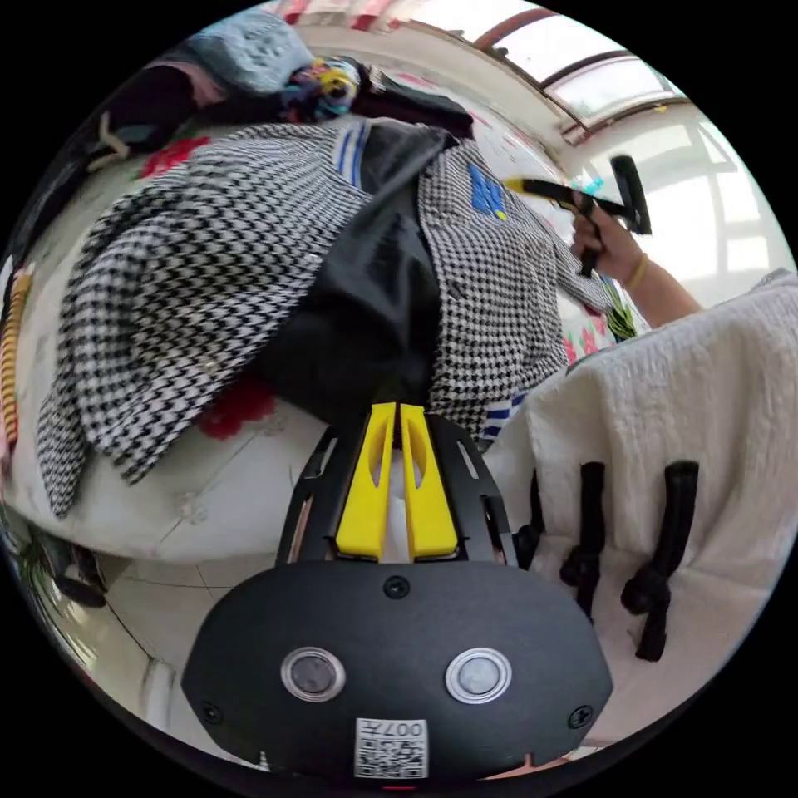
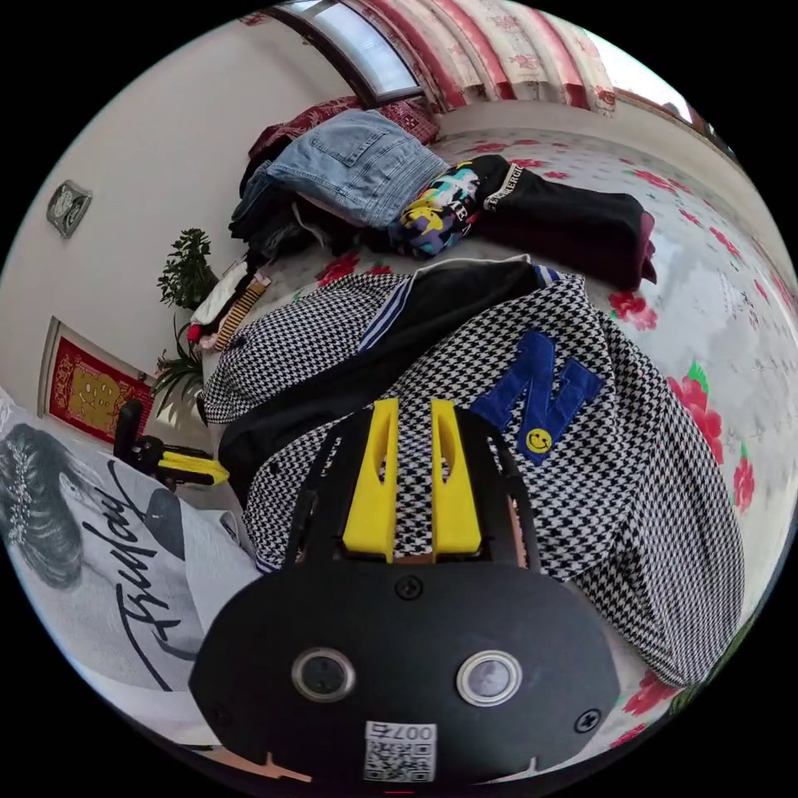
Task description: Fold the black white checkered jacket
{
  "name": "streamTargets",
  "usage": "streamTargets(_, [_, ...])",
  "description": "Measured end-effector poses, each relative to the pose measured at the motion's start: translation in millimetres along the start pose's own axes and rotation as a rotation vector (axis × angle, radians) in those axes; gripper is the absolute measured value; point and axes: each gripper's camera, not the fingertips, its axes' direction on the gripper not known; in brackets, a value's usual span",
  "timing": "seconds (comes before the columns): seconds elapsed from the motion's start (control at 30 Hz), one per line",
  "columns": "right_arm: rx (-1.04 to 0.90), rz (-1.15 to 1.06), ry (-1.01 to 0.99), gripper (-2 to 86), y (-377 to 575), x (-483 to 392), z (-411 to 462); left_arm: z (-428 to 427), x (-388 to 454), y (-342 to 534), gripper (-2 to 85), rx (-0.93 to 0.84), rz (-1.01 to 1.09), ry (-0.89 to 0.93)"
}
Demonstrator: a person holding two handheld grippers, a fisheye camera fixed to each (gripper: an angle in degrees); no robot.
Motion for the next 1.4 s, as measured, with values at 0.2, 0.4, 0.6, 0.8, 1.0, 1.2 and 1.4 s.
streamTargets(0.2, [-0.182, -0.033, 0.037, 8.9, 91, -71, 2, -44, -41, 34, 7.3, 0.14, -0.169, -0.296])
streamTargets(0.4, [-0.158, 0.171, 0.204, 9.3, 142, -73, -15, 1, -34, 3, 10.1, 0.012, 0.113, -0.434])
streamTargets(0.6, [-0.235, 0.271, 0.269, 9.0, 185, -84, -2, 27, -3, -63, 5.0, -0.253, 0.455, -0.385])
streamTargets(0.8, [-0.137, 0.381, 0.317, 8.9, 205, -93, -23, -176, -47, -152, 4.2, 0.227, 0.367, 0.22])
streamTargets(1.0, [-0.008, 0.453, 0.362, 9.3, 218, -108, -51, -233, -131, -226, 6.0, 0.507, -0.081, 0.405])
streamTargets(1.2, [0.084, 0.592, 0.35, 10.2, 261, -127, -65, -144, -122, -179, 8.5, 0.329, -0.053, 0.116])
streamTargets(1.4, [0.076, 0.636, 0.318, 11.9, 297, -145, -71, -96, -150, -60, 9.5, 0.251, -0.122, 0.067])
